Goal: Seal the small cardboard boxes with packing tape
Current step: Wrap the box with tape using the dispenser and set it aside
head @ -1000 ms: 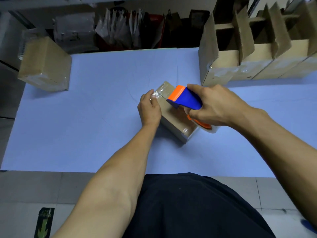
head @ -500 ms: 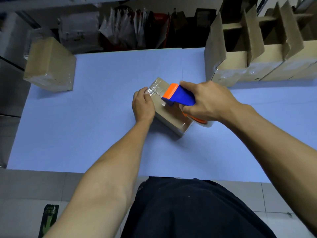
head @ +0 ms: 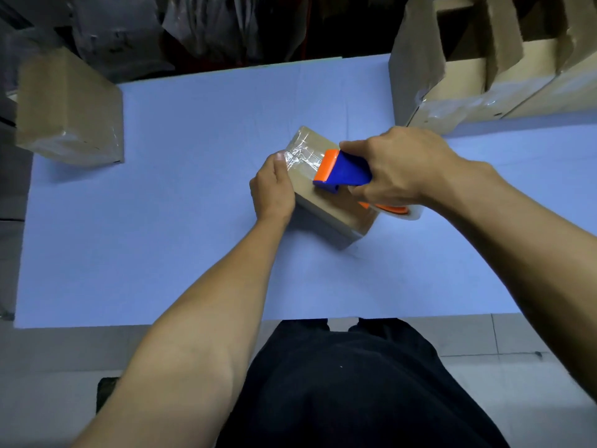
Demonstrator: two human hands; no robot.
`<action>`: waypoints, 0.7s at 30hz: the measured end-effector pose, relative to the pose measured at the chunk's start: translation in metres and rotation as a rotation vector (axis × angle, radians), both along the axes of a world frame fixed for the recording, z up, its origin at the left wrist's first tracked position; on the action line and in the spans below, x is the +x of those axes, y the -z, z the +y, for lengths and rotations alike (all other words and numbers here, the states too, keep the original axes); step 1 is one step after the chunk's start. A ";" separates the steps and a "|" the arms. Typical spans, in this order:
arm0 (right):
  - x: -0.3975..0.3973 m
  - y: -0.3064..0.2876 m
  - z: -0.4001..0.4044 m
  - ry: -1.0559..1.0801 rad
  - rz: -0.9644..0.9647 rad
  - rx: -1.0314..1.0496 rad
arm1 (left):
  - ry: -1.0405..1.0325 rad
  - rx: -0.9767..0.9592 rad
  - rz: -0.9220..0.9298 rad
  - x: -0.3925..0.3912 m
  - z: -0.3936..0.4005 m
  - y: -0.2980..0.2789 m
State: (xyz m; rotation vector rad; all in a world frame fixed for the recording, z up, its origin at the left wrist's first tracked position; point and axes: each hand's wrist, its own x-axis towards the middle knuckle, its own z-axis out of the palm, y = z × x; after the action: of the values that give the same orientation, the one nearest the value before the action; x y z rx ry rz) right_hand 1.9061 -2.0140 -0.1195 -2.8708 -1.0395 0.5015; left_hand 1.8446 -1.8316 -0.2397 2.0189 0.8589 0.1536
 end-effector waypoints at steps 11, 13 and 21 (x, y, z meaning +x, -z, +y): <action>-0.016 -0.005 -0.019 0.060 -0.005 0.030 | -0.056 0.034 0.018 0.003 -0.006 -0.003; -0.020 -0.004 -0.028 0.080 0.015 0.042 | -0.066 0.036 0.017 0.005 -0.005 -0.002; -0.042 0.012 -0.062 0.148 0.036 0.132 | -0.087 0.060 0.008 0.001 -0.008 0.002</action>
State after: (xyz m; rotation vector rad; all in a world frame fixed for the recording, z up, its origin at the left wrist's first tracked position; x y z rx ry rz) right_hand 1.8637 -2.0764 -0.1317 -2.7835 -0.8150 0.4541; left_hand 1.8454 -1.8391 -0.2415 2.0400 0.9583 0.2233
